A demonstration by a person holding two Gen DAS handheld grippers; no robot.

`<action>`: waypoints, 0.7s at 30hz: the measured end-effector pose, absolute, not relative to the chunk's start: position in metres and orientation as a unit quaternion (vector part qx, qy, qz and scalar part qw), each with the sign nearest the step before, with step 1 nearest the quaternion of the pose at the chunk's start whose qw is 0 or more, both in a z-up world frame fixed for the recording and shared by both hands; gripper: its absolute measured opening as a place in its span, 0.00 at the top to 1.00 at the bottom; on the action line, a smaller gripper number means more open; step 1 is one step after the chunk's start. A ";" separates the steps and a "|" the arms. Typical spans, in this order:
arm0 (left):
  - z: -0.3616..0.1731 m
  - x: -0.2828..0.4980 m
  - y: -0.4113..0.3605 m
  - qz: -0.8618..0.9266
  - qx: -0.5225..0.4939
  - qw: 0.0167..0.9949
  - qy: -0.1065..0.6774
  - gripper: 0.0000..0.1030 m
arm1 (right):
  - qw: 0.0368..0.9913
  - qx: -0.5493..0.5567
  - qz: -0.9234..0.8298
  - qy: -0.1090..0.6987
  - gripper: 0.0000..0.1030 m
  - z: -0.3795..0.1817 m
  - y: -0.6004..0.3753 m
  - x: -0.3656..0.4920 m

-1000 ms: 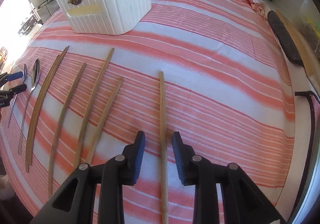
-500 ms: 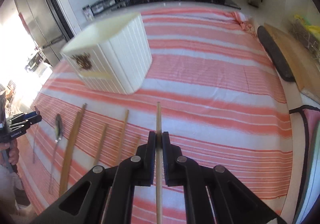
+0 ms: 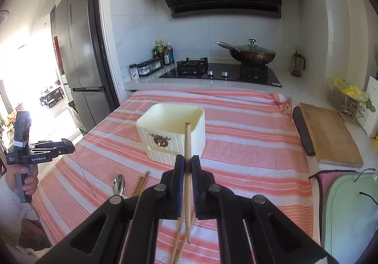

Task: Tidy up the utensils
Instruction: 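Lift the spoon with the left tool toward the caddy while the right tool lifts the chopstick, then lower the spoon into the caddy with the left tool while the right tool drops the chopstick in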

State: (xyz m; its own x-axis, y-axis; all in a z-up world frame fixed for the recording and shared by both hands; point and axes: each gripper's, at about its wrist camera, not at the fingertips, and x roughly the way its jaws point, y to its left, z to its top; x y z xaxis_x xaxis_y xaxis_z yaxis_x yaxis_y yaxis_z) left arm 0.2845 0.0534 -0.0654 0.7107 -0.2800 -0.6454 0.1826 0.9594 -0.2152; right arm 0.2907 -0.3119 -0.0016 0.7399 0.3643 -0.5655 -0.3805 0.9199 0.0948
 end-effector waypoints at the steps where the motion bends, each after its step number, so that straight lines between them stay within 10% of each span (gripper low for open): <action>1: -0.057 0.289 0.055 -0.128 -0.074 0.923 0.356 0.66 | 0.935 -0.015 0.199 0.293 0.94 0.005 -0.312 0.292; 12: 0.072 0.358 0.041 -0.136 -0.110 0.960 0.219 0.66 | 0.963 -0.003 0.215 0.162 0.94 0.092 -0.266 0.361; 21: 0.016 0.474 -0.008 -0.118 -0.101 0.938 0.310 0.66 | 0.949 0.034 0.199 0.244 0.94 0.032 -0.235 0.450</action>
State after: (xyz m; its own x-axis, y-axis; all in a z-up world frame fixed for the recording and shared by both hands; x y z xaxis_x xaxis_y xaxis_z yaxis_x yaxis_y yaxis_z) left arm 0.4737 -0.0080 0.0156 0.7803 -0.2832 -0.5577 0.1585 0.9520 -0.2617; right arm 0.4505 -0.2347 0.0325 0.8018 0.3943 -0.4489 -0.3610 0.9184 0.1619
